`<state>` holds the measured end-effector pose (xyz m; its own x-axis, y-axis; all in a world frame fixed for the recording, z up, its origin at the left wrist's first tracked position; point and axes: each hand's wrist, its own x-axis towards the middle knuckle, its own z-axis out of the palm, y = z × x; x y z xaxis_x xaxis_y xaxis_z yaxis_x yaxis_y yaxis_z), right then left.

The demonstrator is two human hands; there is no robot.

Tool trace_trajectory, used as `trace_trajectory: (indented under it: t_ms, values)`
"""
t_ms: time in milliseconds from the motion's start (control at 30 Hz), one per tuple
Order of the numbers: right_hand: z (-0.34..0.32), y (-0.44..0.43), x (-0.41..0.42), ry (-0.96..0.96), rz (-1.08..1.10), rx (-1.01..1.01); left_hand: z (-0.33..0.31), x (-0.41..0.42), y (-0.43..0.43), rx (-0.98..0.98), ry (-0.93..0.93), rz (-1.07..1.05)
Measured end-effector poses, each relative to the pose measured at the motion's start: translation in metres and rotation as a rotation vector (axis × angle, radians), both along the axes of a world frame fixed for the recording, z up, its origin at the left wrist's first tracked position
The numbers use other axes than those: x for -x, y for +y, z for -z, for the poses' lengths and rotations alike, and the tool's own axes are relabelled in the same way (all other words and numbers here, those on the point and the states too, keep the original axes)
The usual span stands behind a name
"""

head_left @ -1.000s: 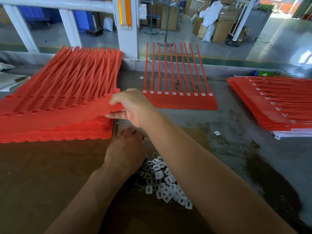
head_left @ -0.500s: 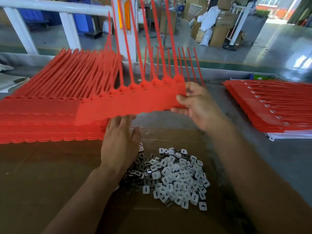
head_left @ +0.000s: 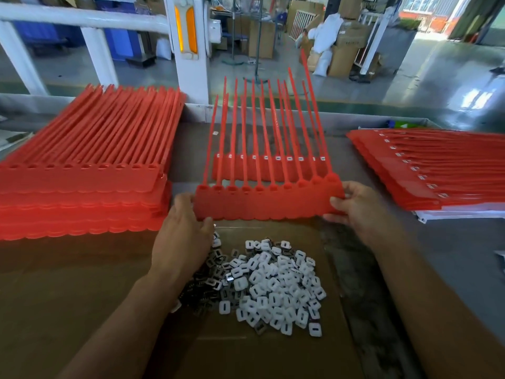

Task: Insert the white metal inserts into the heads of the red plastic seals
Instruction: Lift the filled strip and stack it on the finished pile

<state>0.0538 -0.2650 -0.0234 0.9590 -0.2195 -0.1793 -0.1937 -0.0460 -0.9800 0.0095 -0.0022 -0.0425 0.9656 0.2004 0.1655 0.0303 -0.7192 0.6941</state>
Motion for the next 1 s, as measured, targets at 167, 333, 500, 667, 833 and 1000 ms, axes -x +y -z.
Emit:
trace_trajectory:
  t_ms: [167,333,500,667,833,1000]
  values:
    - [0.011,-0.007,0.000,-0.019,0.046,0.367,0.003,-0.001,0.001,-0.216,-0.024,0.109]
    - [0.008,-0.013,0.007,-0.012,0.043,0.722,0.004,-0.001,0.003,-0.290,0.005,0.146]
    - [0.008,-0.012,0.008,0.039,0.055,0.880,0.004,-0.002,0.006,-0.285,-0.002,0.155]
    - [0.002,0.000,0.012,-0.168,0.081,0.958,0.000,-0.003,0.008,-0.184,-0.150,0.112]
    - [-0.013,0.044,0.023,-0.263,-0.403,0.927,0.002,-0.002,0.007,-0.235,-0.073,0.189]
    - [-0.016,0.100,0.027,-0.387,-0.775,0.998,0.001,-0.004,0.009,-0.198,-0.024,0.168]
